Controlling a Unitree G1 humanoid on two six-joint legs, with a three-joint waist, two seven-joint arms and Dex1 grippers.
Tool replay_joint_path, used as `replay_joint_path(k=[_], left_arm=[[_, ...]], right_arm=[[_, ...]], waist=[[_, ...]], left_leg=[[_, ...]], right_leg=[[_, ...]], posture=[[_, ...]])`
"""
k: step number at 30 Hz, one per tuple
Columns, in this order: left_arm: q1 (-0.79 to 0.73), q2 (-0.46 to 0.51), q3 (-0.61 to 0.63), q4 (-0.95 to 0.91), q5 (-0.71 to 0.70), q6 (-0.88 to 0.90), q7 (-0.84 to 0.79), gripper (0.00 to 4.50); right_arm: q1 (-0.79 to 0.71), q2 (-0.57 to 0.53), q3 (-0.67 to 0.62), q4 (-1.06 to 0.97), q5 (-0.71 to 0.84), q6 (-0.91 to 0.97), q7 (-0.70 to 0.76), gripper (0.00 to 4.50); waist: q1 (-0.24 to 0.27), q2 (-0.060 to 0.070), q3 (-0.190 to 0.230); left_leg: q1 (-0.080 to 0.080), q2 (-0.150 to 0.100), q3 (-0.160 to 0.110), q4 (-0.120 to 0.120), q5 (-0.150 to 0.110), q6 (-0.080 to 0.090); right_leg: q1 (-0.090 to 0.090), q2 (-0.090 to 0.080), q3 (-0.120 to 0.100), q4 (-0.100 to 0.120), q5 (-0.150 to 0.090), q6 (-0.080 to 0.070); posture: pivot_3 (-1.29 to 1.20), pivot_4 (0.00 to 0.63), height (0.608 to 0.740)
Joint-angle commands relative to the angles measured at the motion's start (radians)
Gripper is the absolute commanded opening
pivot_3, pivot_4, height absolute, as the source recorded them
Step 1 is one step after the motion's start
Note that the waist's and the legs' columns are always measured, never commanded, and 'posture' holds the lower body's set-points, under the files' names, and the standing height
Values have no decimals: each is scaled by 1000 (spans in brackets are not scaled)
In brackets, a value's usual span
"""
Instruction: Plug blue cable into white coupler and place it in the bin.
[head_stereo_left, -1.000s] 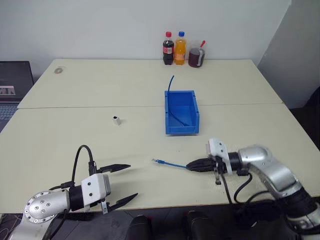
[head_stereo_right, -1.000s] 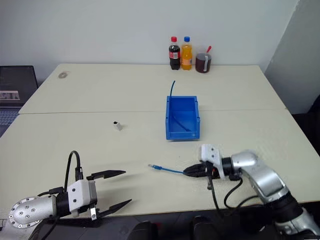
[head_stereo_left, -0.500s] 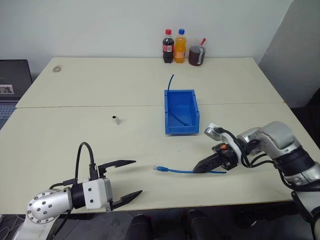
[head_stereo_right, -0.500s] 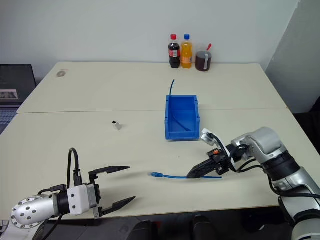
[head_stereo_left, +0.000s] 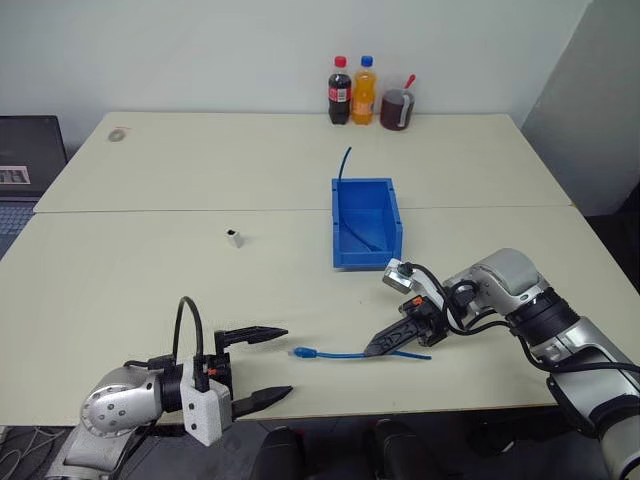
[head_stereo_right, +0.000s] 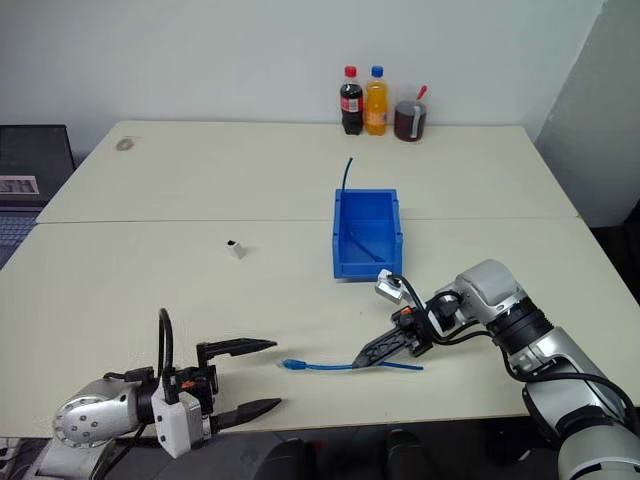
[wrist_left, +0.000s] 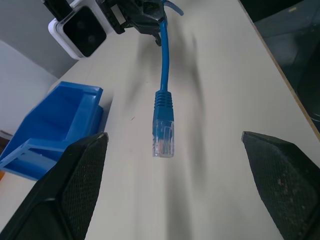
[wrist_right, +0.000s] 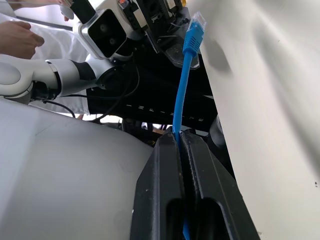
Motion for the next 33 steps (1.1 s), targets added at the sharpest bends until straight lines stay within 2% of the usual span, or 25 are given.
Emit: replay_joint_path(k=[1,6,9,27,33], left_arm=[[-26,14,-46,19,-26,-30,5,4500],[-61,12,-84,28,-29,-48,19,4500],[-77,16,-93,45,-25,-56,28,4044],[-105,20,-100,71,35,-14,119,283],[-108,23,-107,67,40,-5,136,223]], right_arm=[[-18,-16,-32,-33,29,19,15,59],[-15,-8,-56,-34,34,33,-9,59],[-9,-2,-71,-41,40,42,-23,0],[10,11,-111,-94,90,99,-65,0],[18,20,-124,-111,105,113,-85,0]], waist=[[0,0,0],[-1,0,0],[-1,0,0],[-2,0,0],[-2,0,0]], left_leg=[[0,0,0,0,0,0],[0,0,-1,1,0,0],[0,0,-1,1,0,0],[0,0,-1,1,0,0],[-1,0,-2,1,0,0]], right_leg=[[0,0,0,0,0,0],[0,1,-1,0,0,1],[0,1,-1,1,0,1],[0,1,-1,1,0,1],[0,1,-1,1,0,1]], posture=[[0,150,740],[0,150,740],[0,150,740],[0,150,740],[0,150,740]])
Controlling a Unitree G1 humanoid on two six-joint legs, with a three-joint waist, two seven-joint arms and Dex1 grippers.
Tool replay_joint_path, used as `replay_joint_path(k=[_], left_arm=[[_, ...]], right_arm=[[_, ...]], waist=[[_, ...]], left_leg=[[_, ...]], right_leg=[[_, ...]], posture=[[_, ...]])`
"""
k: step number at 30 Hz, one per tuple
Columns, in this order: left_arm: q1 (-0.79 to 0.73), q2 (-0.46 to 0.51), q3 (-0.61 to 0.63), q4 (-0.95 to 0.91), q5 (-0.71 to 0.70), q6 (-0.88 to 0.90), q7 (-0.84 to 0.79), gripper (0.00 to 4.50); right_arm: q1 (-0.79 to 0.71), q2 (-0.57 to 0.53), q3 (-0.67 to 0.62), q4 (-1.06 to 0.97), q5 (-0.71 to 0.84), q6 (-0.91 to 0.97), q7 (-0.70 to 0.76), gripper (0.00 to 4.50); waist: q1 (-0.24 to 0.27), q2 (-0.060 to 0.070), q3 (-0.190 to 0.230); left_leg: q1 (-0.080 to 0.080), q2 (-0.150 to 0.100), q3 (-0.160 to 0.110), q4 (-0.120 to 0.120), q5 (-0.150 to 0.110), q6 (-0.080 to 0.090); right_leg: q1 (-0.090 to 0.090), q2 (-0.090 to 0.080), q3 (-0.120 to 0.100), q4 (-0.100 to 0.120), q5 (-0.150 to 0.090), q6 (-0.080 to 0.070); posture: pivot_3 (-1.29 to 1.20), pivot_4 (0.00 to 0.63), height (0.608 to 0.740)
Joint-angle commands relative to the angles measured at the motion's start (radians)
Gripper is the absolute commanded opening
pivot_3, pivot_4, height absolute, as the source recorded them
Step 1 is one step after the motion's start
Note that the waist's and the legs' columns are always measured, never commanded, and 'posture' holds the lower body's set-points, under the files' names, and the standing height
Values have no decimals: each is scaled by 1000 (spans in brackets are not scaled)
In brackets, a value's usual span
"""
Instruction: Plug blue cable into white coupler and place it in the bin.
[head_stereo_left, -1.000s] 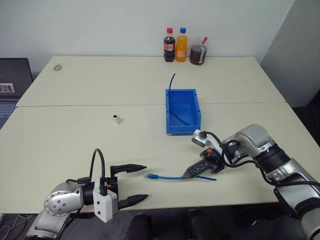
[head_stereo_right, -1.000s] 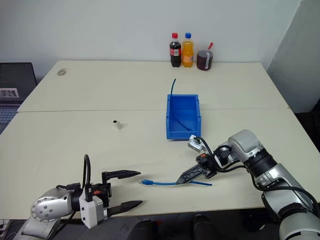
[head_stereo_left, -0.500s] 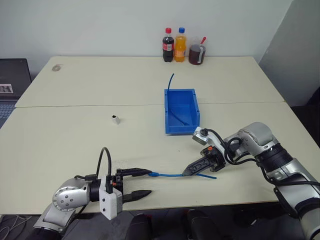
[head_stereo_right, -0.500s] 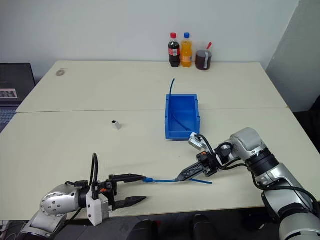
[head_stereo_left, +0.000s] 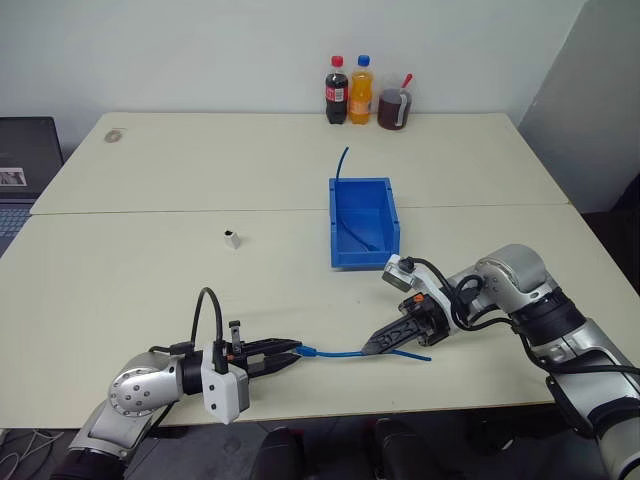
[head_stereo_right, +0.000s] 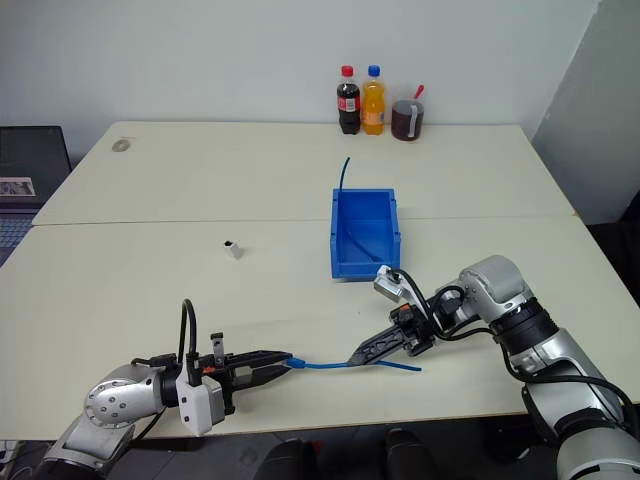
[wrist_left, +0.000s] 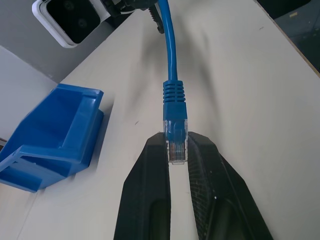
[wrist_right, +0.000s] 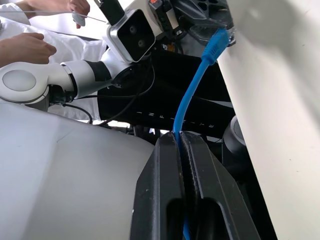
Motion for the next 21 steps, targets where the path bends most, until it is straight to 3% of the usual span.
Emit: replay_joint_path(k=[1,6,14,18,21], left_arm=[[-6,6,-2,-23,3,4,23,223],[-3,11,-1,-34,3,17,34,223],[12,16,1,-62,-10,44,36,223],[23,36,-7,-92,-43,89,9,223],[-2,55,-21,-113,-86,241,-29,223]], right_arm=[[2,6,-35,-38,40,13,-6,0],[27,2,-37,-61,4,-71,-42,0],[29,-39,-51,-61,29,-71,-24,1734],[30,-112,-96,-76,24,-99,-21,2613],[92,-246,-101,-247,-131,-432,9,3262]], waist=[[0,0,0],[0,0,0],[0,0,0],[0,0,0],[4,1,1]], left_leg=[[0,0,0,0,0,0],[0,0,0,0,0,0],[0,0,0,0,0,0],[-1,0,-1,0,0,0],[-1,0,-1,0,0,0]], right_leg=[[0,0,0,0,0,0],[0,0,0,0,0,0],[0,0,0,0,0,1],[0,0,0,0,0,1],[0,0,0,-1,0,1]], posture=[[0,150,740],[0,150,740],[0,150,740],[0,150,740],[0,150,740]])
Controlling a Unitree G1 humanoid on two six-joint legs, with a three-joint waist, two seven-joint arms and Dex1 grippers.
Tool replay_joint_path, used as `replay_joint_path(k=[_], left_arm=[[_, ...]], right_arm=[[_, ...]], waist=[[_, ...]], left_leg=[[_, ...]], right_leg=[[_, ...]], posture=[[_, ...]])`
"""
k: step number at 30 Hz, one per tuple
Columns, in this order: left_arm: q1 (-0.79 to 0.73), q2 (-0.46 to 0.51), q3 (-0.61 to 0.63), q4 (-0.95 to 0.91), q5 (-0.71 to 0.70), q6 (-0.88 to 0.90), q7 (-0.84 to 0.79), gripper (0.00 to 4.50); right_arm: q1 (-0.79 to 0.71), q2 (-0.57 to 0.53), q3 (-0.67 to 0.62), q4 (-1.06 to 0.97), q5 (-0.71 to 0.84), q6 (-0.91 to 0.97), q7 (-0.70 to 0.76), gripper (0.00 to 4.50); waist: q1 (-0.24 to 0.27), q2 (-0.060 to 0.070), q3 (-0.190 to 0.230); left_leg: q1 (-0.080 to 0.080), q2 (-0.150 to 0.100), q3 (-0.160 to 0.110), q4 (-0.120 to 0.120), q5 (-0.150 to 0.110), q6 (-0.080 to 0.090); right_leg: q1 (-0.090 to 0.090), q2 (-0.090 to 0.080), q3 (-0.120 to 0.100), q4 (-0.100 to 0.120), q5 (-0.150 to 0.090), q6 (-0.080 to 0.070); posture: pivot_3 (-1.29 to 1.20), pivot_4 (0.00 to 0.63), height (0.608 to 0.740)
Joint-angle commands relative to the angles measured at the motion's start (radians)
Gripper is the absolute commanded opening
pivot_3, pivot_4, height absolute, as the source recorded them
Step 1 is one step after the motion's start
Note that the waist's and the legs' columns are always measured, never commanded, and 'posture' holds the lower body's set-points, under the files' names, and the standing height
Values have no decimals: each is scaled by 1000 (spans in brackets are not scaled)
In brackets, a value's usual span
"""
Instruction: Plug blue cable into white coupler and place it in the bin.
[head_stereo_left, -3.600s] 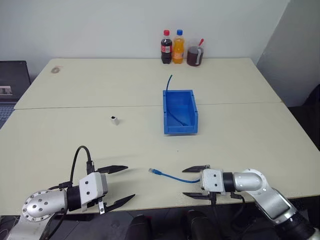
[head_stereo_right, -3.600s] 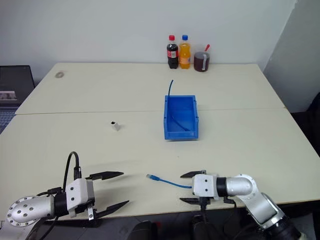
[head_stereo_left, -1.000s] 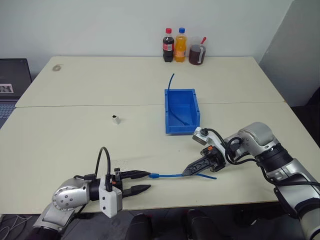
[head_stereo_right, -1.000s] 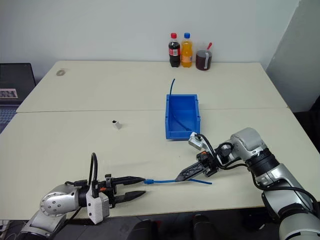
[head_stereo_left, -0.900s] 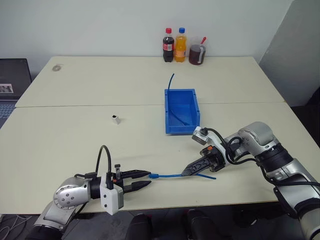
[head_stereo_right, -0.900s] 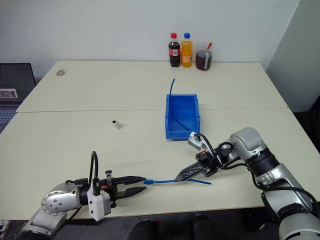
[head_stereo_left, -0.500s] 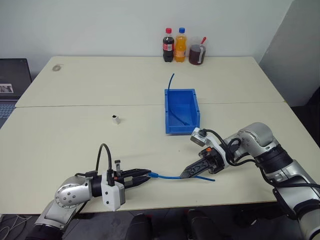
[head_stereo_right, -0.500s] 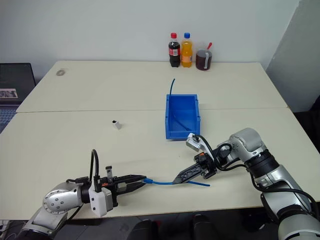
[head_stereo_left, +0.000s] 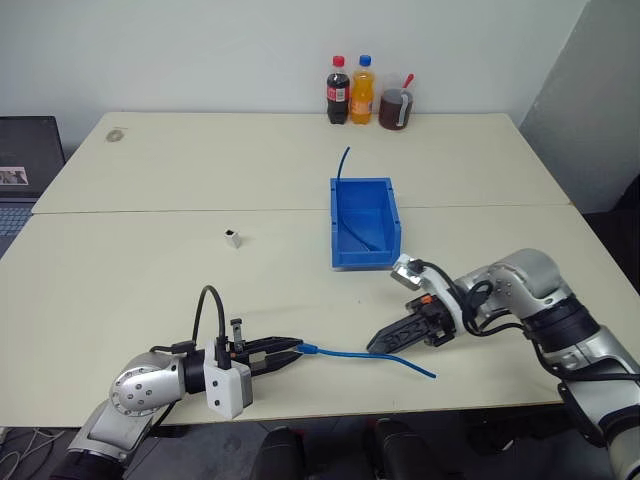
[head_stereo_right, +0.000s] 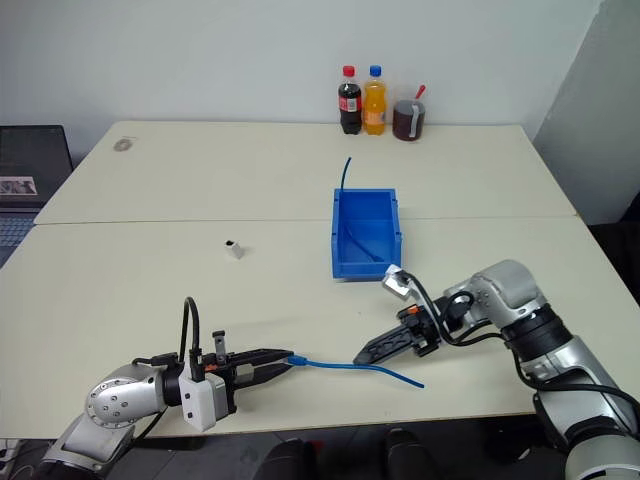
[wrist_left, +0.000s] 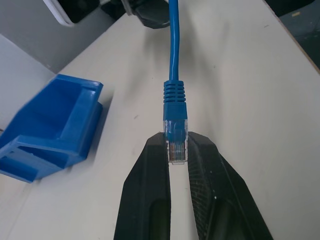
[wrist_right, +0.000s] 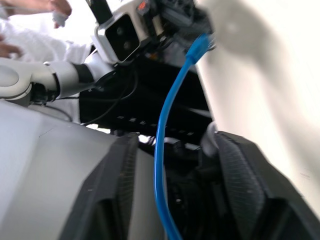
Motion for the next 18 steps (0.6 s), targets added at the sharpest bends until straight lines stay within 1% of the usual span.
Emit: replay_joint_path(k=[1,2,5,7,8,11,13,14,18], left_arm=[[-25,33,-19,-54,-76,161,-48,223],[-27,40,-30,-78,-101,235,-66,223],[-34,54,-52,-165,-178,475,-96,223],[-57,64,-68,-231,-250,633,-128,223],[-69,65,-70,-251,-269,682,-144,223],[-133,58,-96,-274,-306,835,-188,223],[-183,54,-119,-269,-315,924,-223,223],[-209,51,-128,-255,-309,944,-242,223],[-343,8,-187,-130,-198,946,-269,223]], right_arm=[[56,-130,-48,-209,-146,-357,52,3563],[52,-126,-81,-233,-155,-390,17,3720],[44,-107,-172,-304,-154,-437,-69,3720],[72,-99,-237,-411,-102,-405,-124,3720],[91,-94,-255,-458,-90,-400,-152,3720],[187,-105,-220,-586,-185,-539,-190,3720],[248,-108,-195,-632,-250,-624,-215,3720],[271,-104,-189,-646,-263,-641,-229,3720],[360,-101,-168,-668,-340,-728,-274,3720]], waist=[[8,1,0],[9,1,0],[-1,1,1],[-2,1,1],[-1,1,1],[2,1,0],[10,1,0],[13,1,1],[19,1,0]], left_leg=[[-1,0,-1,0,0,0],[-1,0,-2,0,0,0],[-1,-1,-1,0,0,0],[-1,-1,-2,1,0,0],[-2,-1,-3,0,0,0],[-2,0,-6,0,0,0],[-3,-1,-8,1,0,0],[-3,-1,-7,1,0,0],[-3,-2,-7,3,0,0]], right_leg=[[0,0,0,0,-1,1],[0,0,-1,0,-1,2],[-1,2,0,0,-1,2],[-1,4,0,0,-1,2],[-1,5,-1,1,-1,2],[-1,7,-4,0,-1,2],[0,7,-5,0,-1,2],[-1,7,-4,0,-1,2],[0,7,-4,0,-1,2]], posture=[[0,150,740],[0,150,740],[0,150,740],[0,150,740],[0,150,740],[0,150,740],[0,150,740],[0,150,740],[0,150,740]])
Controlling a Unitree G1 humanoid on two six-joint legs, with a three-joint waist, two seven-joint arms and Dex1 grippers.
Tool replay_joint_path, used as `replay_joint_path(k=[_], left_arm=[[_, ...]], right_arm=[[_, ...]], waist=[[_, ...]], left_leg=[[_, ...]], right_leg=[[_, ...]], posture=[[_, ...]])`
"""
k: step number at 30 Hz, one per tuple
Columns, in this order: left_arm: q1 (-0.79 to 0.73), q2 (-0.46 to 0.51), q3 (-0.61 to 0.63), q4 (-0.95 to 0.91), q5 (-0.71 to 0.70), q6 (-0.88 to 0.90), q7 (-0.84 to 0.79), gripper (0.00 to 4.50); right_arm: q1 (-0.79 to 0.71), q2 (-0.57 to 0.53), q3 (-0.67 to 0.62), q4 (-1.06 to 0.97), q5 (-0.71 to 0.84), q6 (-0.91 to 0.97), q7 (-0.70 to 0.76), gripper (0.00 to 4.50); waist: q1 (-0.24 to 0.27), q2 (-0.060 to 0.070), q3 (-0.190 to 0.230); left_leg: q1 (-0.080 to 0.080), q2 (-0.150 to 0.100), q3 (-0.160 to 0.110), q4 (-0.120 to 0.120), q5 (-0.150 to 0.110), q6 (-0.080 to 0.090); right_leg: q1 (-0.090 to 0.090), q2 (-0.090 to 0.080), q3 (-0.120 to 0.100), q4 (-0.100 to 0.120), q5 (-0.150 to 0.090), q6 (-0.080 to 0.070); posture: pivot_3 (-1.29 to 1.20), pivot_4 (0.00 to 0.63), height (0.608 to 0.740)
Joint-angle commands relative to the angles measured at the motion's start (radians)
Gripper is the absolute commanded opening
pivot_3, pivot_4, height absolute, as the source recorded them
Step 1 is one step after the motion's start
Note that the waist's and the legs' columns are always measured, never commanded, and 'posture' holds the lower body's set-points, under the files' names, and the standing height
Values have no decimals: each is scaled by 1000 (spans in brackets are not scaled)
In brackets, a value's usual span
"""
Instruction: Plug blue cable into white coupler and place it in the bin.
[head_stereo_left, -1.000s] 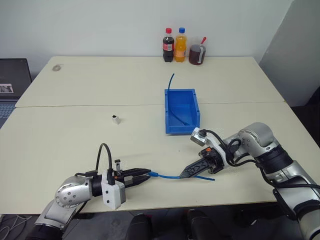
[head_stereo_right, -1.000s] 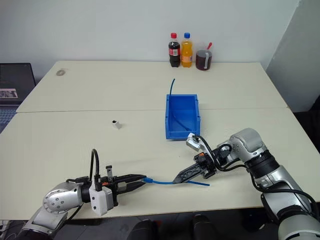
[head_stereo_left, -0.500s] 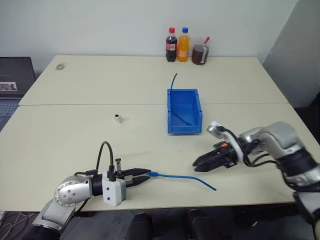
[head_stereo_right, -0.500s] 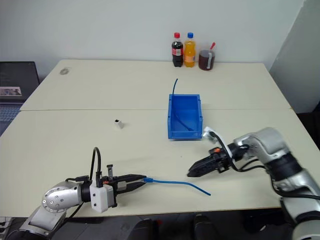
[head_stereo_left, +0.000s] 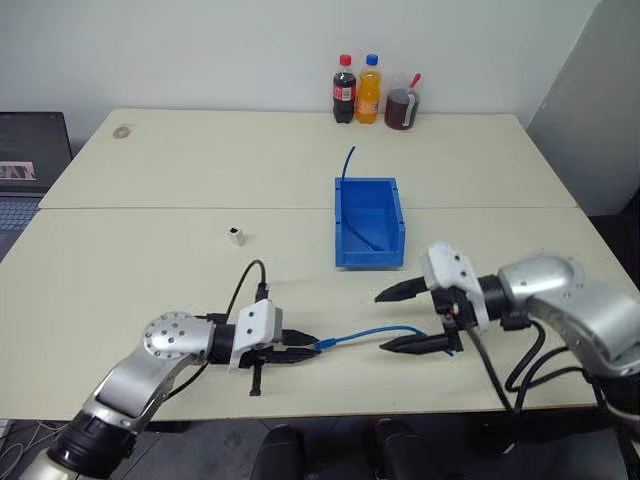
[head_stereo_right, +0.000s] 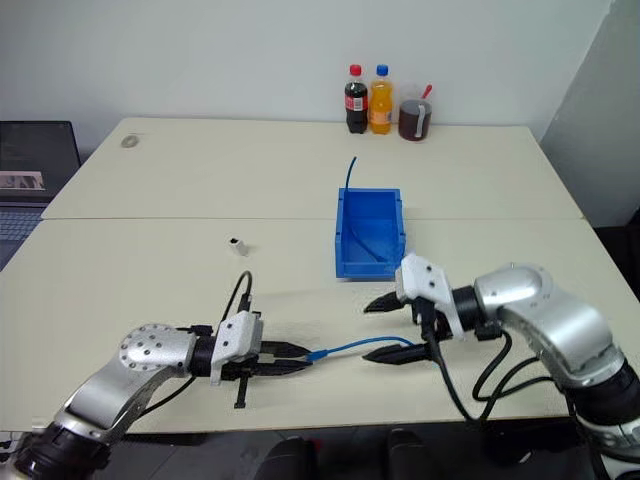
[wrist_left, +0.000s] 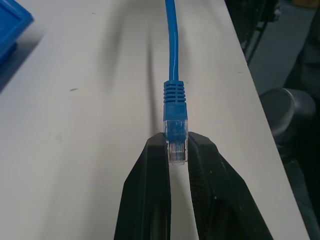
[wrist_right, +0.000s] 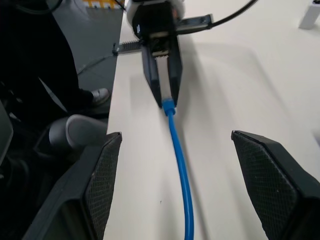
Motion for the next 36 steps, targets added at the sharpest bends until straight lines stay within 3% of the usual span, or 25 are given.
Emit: replay_joint_path(k=[1,11,12,18,28,32,36], left_arm=[[-109,-38,-51,100,89,0,-38,223],[-258,-112,-130,268,256,-94,-101,223],[-259,-114,-128,269,259,-101,-106,922],[-247,-110,-107,263,256,-110,-119,1996],[-167,-35,29,151,171,-13,-110,4342],[-72,-6,117,38,110,16,-80,4472],[78,-18,218,-35,94,-70,-12,4472]], right_arm=[[52,8,3,-30,-72,-92,-55,3720],[103,87,29,31,-172,-171,-152,3720],[106,93,26,34,-172,-168,-160,3733],[109,125,21,39,-159,-146,-183,3733],[60,211,103,146,-189,-170,-171,3733],[24,256,149,257,-220,-224,-141,3733],[-47,303,202,424,-236,-300,-45,3733]], waist=[[1,0,0],[0,0,0],[0,0,0],[0,0,0],[-5,0,0],[-5,-1,-1],[-3,-1,-1]], left_leg=[[0,0,0,0,0,0],[0,0,-1,0,0,0],[0,0,-1,0,0,0],[0,0,-1,0,0,0],[0,1,-1,0,0,0],[0,2,-1,0,0,0],[1,2,0,0,0,0]], right_leg=[[0,0,0,0,0,0],[0,1,1,0,0,-1],[0,1,1,0,0,-1],[0,1,1,0,0,-1],[0,2,1,1,0,-1],[0,3,1,2,0,-1],[0,2,2,2,1,-2]], posture=[[0,150,740],[0,150,740],[0,150,740],[0,150,740],[0,150,740],[0,150,740],[0,150,740]])
